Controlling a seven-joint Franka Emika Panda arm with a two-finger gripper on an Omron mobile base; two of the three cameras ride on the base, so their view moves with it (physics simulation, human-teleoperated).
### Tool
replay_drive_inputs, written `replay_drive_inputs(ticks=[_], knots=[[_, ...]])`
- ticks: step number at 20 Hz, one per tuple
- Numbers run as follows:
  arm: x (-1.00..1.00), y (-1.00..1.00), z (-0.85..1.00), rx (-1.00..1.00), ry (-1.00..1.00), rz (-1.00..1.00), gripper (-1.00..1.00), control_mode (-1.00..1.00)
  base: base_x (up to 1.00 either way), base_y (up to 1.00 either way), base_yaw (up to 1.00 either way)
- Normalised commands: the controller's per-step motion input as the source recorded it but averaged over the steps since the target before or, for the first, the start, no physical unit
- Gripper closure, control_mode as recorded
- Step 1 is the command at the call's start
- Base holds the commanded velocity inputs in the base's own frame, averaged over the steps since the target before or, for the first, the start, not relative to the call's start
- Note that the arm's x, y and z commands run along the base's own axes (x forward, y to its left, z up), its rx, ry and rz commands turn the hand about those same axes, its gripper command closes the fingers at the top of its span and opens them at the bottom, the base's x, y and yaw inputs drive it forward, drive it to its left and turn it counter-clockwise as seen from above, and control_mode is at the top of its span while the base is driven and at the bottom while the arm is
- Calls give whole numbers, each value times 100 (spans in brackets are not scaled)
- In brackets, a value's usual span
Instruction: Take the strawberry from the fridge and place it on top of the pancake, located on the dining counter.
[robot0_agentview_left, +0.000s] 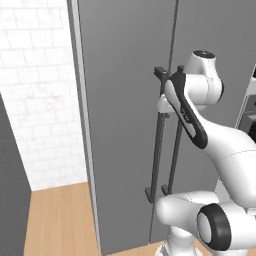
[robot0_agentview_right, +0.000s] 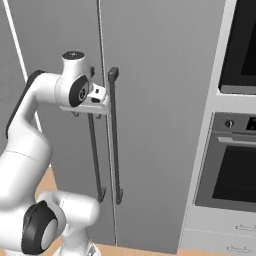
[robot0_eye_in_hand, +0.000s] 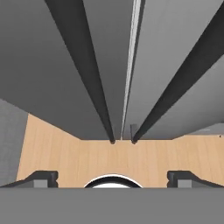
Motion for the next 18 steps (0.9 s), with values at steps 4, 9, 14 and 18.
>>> replay_drive_inputs(ticks=[4, 9, 14, 18], knots=[[0, 0, 0, 0, 0, 0, -100, 100, -35, -37, -2], [0, 0, 0, 0, 0, 0, -100, 100, -4, -31, 0], [0, 0, 0, 0, 0, 0, -100, 100, -48, -15, 0], [0, 0, 0, 0, 0, 0, -100, 100, -51, -1, 0]])
